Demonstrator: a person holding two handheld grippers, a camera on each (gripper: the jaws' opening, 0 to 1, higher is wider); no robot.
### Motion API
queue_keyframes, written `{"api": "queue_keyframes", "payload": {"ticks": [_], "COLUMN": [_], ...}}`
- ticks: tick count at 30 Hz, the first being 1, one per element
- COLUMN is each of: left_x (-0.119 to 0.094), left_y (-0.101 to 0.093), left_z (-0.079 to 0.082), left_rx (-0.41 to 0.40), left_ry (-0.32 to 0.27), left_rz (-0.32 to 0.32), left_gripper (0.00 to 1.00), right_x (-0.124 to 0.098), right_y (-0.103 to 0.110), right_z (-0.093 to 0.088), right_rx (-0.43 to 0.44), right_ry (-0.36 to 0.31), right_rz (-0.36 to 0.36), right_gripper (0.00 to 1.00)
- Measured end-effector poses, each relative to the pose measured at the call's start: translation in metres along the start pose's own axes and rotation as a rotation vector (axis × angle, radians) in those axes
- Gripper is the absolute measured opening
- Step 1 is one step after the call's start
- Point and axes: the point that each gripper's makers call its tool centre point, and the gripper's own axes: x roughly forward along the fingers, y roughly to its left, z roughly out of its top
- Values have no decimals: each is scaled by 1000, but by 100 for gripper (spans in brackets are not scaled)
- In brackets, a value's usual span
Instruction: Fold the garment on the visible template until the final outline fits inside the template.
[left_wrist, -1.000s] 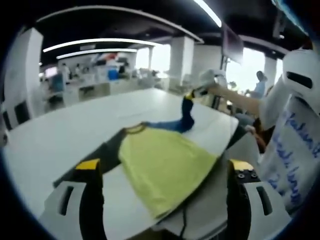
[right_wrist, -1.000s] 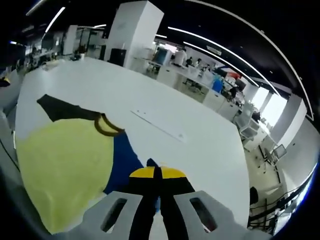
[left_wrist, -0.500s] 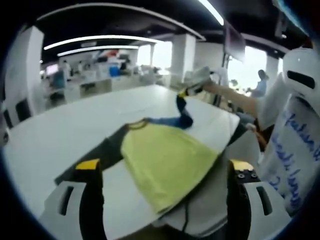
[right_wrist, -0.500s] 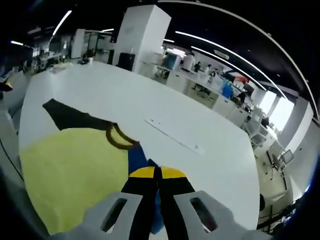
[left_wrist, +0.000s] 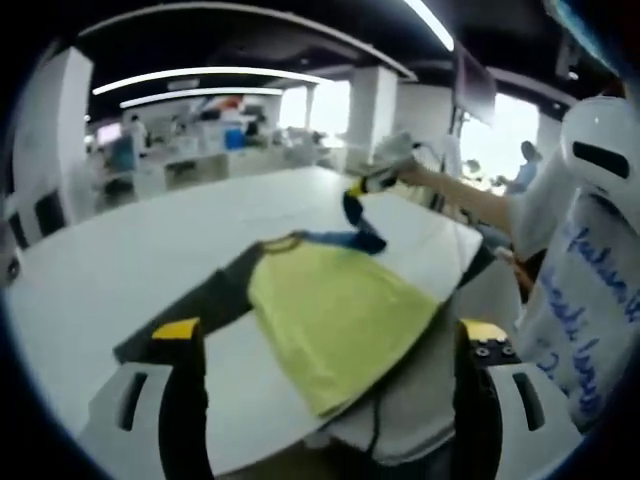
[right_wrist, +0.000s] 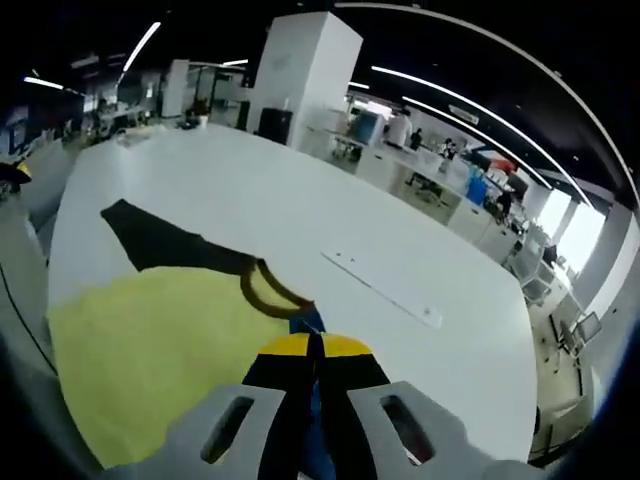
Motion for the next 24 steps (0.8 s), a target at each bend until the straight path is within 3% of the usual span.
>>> {"api": "queue_keyframes", "payload": {"ticks": [16,24], "left_x": [-3,-6], "left_y": [9,15], "left_z": [-5,-9], "left_rx": [-23,-38], "left_ry": [6,14], "left_rz": [-4,8], "left_gripper": [99,99], "right_x": [37,53], "right_y": [29,48], "right_z": [26,29], "right_rx": [-3,5], "right_ry": [-19,-10], "right_rz": [75,105], "right_gripper": [1,1]}}
